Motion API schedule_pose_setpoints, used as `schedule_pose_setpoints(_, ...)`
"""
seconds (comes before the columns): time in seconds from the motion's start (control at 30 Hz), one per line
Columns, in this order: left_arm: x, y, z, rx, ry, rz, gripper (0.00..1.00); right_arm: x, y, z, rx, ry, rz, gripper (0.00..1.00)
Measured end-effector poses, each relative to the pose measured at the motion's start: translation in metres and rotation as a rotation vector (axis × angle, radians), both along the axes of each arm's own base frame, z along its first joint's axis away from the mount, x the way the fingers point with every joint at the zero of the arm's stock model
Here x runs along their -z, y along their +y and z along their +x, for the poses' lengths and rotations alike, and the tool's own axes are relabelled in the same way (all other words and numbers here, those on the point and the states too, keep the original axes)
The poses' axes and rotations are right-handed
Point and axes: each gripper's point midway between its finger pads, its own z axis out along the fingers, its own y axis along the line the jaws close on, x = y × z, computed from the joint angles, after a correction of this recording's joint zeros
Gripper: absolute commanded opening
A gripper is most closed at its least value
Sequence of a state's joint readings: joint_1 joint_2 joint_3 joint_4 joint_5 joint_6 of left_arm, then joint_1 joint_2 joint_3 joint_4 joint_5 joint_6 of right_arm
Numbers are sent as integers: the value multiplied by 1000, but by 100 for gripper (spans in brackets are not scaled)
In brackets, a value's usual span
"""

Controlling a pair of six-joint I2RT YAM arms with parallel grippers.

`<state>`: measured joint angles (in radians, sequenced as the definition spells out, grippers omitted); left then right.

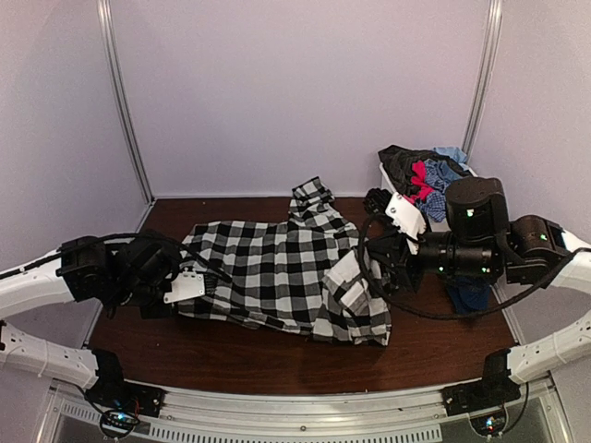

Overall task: Fold and stack the mixed laundry pile
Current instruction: Fold the flattened shirt at the center of the board.

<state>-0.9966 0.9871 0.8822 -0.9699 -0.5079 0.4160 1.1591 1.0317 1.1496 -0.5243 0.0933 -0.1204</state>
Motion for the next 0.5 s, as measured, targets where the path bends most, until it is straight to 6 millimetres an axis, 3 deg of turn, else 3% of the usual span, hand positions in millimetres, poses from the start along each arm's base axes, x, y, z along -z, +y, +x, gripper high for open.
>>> schedule_pose_setpoints(0.17, 22, 0, -10, 30, 107, 70, 0, 19, 0, -2, -11, 33, -33, 0)
schedule_pose_setpoints(0.5, 57, -15, -45, 94, 345, 104, 0, 5, -16, 10, 30, 25, 27, 0)
